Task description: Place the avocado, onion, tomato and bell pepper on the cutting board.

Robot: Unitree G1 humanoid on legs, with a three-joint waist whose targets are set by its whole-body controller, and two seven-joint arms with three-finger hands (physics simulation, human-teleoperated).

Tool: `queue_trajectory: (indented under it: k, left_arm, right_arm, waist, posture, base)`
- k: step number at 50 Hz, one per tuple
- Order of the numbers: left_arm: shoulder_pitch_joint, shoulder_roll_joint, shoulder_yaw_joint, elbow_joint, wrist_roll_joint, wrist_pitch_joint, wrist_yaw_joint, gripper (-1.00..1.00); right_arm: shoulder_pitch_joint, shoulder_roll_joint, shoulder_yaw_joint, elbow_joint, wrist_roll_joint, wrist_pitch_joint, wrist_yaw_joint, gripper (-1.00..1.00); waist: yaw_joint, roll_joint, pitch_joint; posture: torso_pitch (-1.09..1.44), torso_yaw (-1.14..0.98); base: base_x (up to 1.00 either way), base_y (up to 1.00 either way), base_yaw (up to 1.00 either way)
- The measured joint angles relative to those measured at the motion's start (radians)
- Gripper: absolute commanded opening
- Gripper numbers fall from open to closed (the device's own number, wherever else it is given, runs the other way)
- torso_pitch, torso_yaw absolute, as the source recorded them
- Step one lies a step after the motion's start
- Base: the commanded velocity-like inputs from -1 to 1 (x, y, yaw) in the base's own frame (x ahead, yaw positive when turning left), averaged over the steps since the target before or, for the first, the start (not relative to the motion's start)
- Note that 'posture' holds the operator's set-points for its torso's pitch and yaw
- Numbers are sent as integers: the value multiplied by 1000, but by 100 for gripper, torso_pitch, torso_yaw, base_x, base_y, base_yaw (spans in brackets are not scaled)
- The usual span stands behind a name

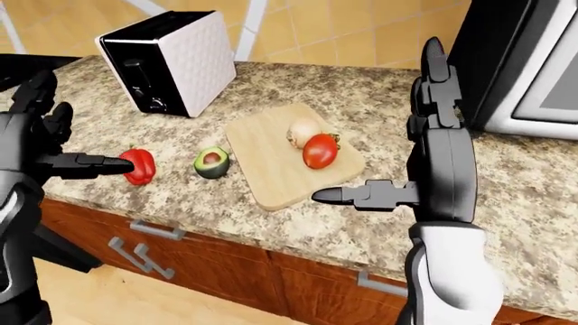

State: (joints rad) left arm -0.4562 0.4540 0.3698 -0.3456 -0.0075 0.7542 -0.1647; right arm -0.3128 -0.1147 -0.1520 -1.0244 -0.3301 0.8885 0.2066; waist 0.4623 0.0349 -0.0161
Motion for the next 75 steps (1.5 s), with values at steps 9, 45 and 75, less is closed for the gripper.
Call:
queue_trajectory:
  k: [9,45,75]
  left_arm:
    - [32,-52,-37,72,-1,-63,10,100]
    - [24,-78,-88,288,97,-232,0,100]
    - [19,-99,-109,345,133,-247,-27,0]
  right_arm:
    - [9,-26,17,1,39,4,-45,100]
    - [30,-20,11,0,32,-9,-38,100]
    - [27,-22,6,0,31,-11,-37,100]
  waist:
    - [4,-11,0]
    - [13,-13,-6]
    - [15,-17,-9]
  posture:
    - [0,38]
    - [0,38]
    - [0,38]
  base:
    - [0,0,0]
    - [0,0,0]
    - [0,0,0]
